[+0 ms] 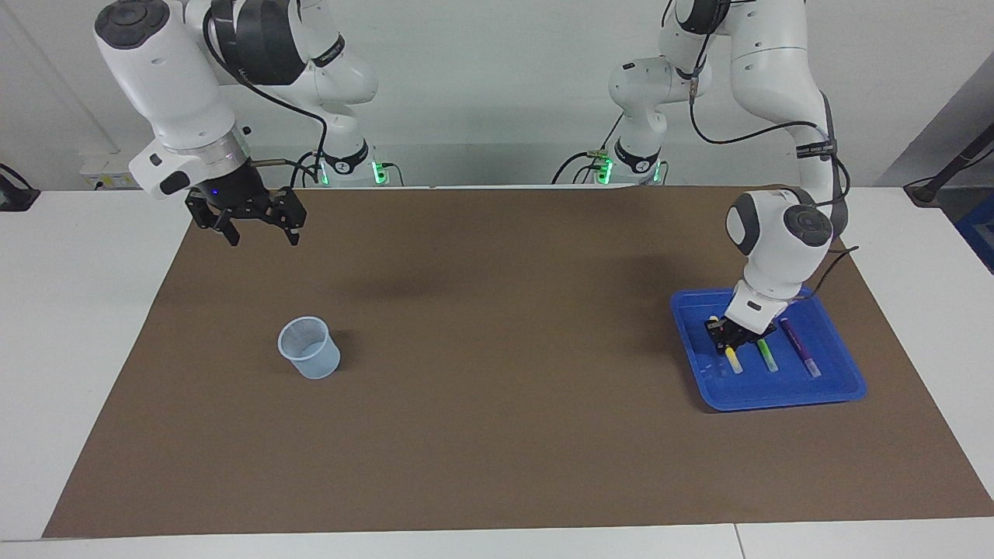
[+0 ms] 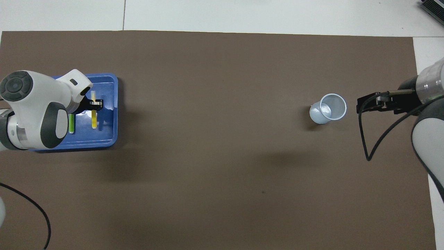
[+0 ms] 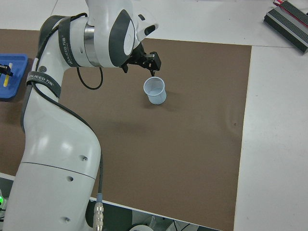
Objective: Right arm passes pens to left for tray arrangement
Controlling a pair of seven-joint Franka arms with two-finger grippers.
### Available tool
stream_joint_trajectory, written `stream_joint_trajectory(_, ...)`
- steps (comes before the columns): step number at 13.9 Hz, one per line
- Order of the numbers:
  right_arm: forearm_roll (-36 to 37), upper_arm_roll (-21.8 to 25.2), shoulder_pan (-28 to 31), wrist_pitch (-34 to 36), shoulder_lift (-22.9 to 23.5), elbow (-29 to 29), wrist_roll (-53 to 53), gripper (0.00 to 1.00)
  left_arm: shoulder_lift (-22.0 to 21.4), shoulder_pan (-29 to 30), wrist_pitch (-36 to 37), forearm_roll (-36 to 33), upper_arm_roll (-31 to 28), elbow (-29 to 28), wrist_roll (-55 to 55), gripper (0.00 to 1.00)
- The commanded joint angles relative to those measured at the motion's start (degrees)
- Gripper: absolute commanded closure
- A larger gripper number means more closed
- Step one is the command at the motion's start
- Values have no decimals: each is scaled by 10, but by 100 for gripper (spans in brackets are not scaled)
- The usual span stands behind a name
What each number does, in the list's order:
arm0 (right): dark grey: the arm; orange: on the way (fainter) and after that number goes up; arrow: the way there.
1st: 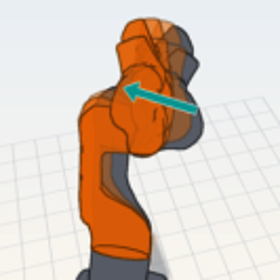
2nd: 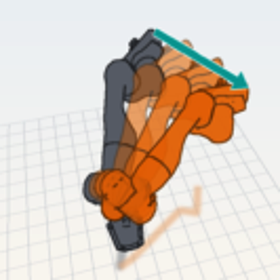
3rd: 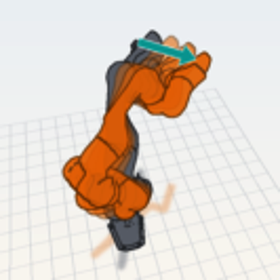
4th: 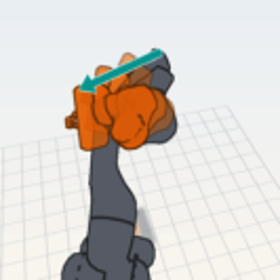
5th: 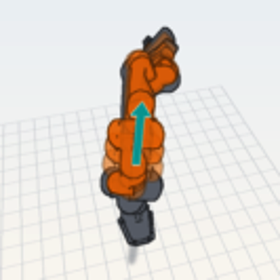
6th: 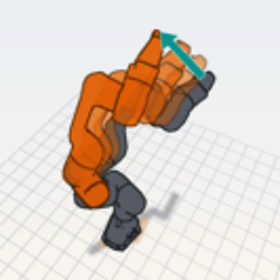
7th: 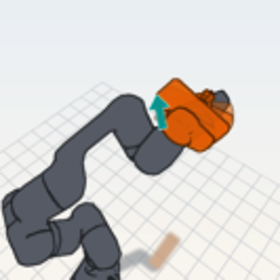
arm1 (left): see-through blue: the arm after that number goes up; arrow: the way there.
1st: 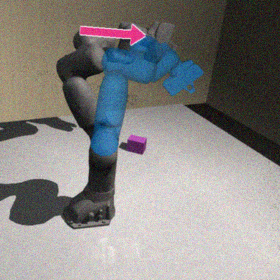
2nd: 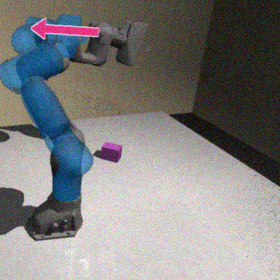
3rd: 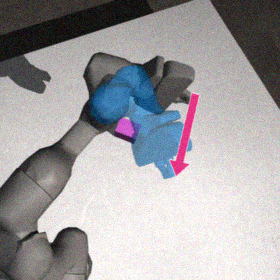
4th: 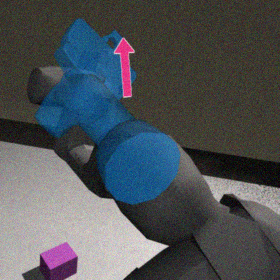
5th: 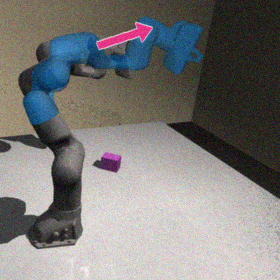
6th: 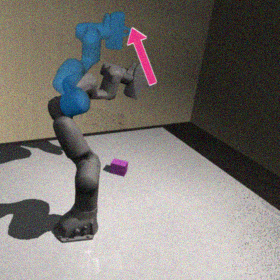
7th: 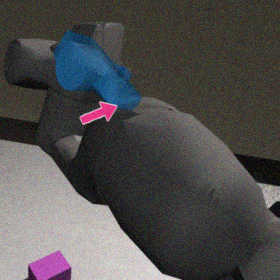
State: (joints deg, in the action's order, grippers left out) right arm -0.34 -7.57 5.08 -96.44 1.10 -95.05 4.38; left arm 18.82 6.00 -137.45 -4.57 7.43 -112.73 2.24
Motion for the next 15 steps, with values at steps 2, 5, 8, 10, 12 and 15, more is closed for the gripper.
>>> stream_joint_trajectory(2, 1, -7, 4, 16, -17, -15, -13, 0, 11, 6, -20, -12, 2, 1, 10, 100)
stream_joint_trajectory(5, 0, -7, 4, 20, -19, -15, -13, 0, 10, 8, -21, -12, 2, -9, 10, 100)
stream_joint_trajectory(8, 0, -7, 5, 19, -19, -15, -11, 0, 10, 8, -21, -12, 2, -9, 10, 100)
stream_joint_trajectory(10, 0, -7, 5, 18, -19, -15, -10, 0, 10, 8, -20, -12, 2, -9, 10, 100)
stream_joint_trajectory(12, 0, -7, 5, 17, -19, -16, -11, 0, 10, 8, -20, -12, 2, -9, 10, 98)
stream_joint_trajectory(15, 0, -6, 8, 13, -19, -17, -11, 0, 10, 8, -21, -12, 2, -9, 11, 88)
